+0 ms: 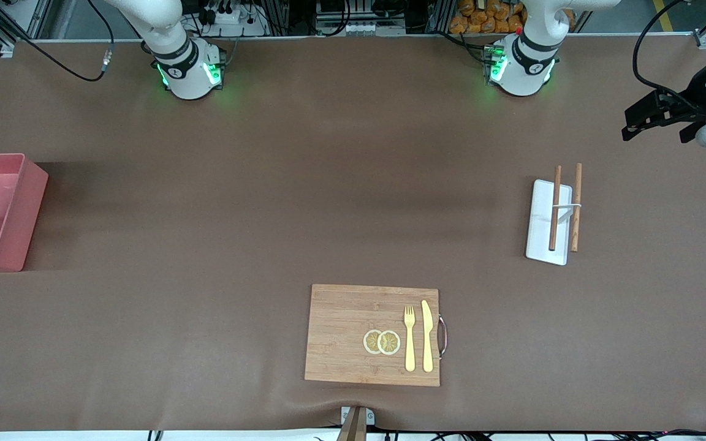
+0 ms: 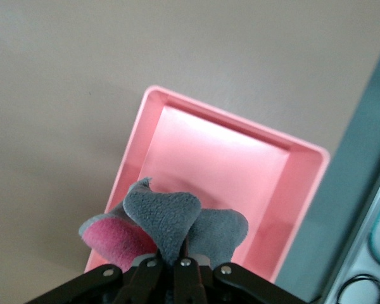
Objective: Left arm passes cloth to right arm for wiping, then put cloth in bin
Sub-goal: 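Lower the cloth into the pink bin and open the right gripper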
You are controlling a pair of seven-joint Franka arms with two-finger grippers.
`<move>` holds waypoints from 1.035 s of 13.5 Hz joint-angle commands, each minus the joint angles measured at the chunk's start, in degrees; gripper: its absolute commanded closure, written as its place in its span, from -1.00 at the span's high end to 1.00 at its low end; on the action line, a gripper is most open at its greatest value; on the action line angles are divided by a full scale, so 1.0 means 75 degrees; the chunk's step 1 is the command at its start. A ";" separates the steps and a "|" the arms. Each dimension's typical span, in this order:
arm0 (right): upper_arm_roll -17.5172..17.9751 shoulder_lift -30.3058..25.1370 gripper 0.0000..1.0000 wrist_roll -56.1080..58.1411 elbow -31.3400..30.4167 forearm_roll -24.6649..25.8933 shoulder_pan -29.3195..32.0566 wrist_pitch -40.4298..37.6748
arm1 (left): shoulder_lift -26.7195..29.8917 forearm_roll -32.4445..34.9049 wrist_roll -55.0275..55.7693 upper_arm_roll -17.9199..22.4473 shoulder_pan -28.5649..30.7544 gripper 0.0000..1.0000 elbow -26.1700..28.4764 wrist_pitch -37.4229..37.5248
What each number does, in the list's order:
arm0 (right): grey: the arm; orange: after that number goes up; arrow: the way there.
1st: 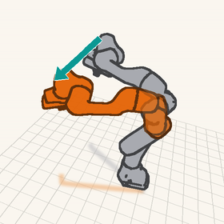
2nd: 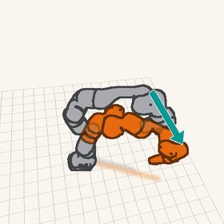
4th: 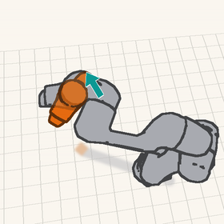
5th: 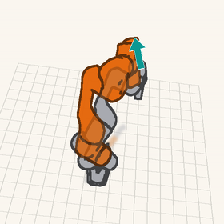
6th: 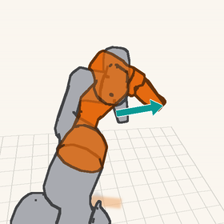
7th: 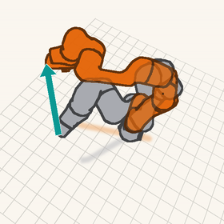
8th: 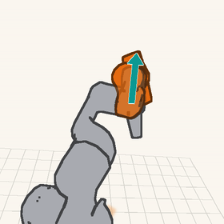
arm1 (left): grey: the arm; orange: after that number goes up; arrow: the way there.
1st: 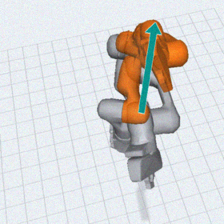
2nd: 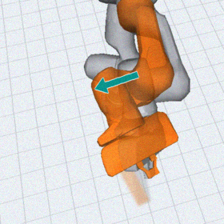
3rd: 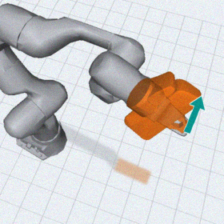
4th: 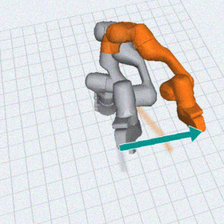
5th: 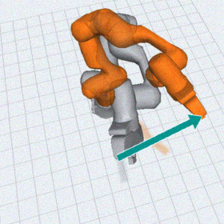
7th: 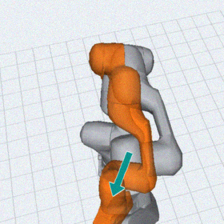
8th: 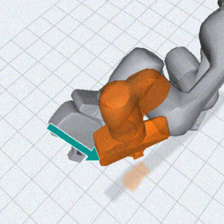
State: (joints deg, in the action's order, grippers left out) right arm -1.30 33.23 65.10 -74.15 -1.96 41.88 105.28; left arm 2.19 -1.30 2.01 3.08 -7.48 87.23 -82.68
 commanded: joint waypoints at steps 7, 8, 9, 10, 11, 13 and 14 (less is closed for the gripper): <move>0.0244 0.1078 1.00 0.0379 0.0183 -0.0289 0.0241 0.1364 | 0.0037 -0.0085 -0.0455 0.0011 0.0189 1.00 0.0052 0.0020; 0.0255 0.0914 1.00 0.0344 0.0207 -0.0278 0.0147 0.1072 | 0.0025 -0.0050 -0.0455 0.0011 0.0189 1.00 0.0041 -0.0003; 0.0302 0.0657 1.00 0.0263 0.0219 -0.0277 0.0065 0.0848 | 0.0025 0.0008 -0.0455 0.0011 0.0166 1.00 0.0041 -0.0084; 0.0337 0.0342 1.00 0.0250 0.0219 -0.0266 -0.0063 0.0660 | -0.0045 -0.0038 -0.0443 0.0011 0.0143 1.00 -0.0029 -0.0306; 0.0338 0.0025 1.00 0.0123 0.0207 -0.0231 -0.0366 0.0368 | -0.0185 -0.0084 -0.0350 0.0011 0.0119 1.00 -0.0076 -0.0331; 0.0279 -0.0457 1.00 -0.0892 0.0207 -0.0149 -0.1081 -0.0428 | -0.0443 -0.0050 0.0350 -0.0082 0.0072 1.00 -0.0357 -0.0343; 0.0325 -0.0702 1.00 -0.1385 0.0207 -0.0172 -0.1304 -0.0721 | -0.0444 0.0043 0.0365 -0.0210 0.0084 1.00 -0.0346 -0.0413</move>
State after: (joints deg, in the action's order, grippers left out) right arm 1.42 31.97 60.78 -70.87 -3.37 35.77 103.19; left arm 0.53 -1.30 2.46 2.77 -6.77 86.88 -85.49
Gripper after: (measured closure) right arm 0.000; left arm 0.000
